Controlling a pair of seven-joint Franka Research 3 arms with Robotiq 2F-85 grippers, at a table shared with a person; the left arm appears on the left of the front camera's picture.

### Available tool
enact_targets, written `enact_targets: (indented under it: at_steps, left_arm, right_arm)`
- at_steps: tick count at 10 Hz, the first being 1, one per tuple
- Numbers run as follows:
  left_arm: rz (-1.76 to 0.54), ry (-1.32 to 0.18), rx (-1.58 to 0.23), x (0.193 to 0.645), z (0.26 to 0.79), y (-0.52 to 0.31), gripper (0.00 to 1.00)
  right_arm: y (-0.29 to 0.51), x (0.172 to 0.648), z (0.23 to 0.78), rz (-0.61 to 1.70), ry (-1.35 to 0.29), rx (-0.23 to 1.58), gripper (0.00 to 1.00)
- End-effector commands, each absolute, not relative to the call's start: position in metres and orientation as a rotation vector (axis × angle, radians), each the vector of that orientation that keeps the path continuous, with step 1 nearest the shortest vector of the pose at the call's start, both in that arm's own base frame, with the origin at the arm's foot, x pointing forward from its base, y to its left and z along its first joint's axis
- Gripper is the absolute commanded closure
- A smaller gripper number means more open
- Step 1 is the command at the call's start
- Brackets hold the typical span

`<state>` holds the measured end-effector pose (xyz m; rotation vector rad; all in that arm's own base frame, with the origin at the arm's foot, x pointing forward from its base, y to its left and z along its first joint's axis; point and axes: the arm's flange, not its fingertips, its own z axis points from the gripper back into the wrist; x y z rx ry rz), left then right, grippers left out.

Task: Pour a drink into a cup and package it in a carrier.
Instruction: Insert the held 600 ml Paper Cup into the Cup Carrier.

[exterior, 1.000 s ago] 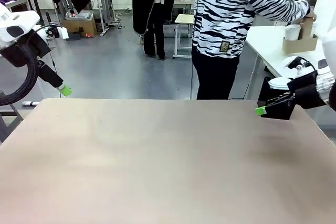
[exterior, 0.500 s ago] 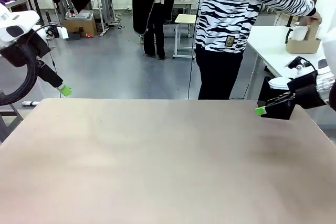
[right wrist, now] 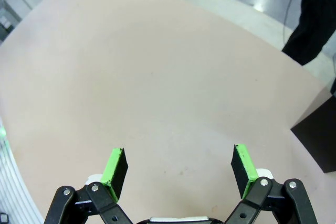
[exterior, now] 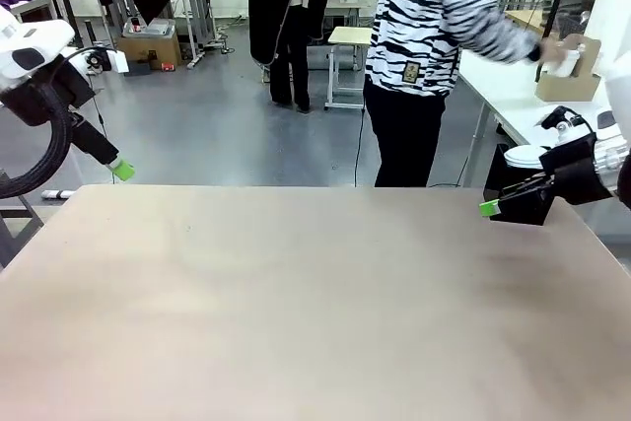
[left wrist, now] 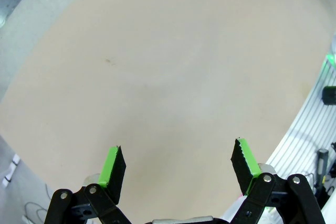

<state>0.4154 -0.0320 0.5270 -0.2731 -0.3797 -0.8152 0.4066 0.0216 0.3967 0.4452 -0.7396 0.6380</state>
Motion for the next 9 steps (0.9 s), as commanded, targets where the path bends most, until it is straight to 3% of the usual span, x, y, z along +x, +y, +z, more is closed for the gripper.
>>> enact_targets:
  at_steps: [1, 9]
  left_arm:
    - [-0.804, -0.372, -0.26, 0.4152, 0.5288, -0.0323, 0.0]
    - [-0.804, -0.372, -0.26, 0.4152, 0.5288, -0.0323, 0.0]
  right_arm:
    - [0.0215, 0.4053, 0.3955, 0.646, -0.734, 0.453, 0.0]
    - [0.0215, 0.4053, 0.3955, 0.646, -0.734, 0.453, 0.0]
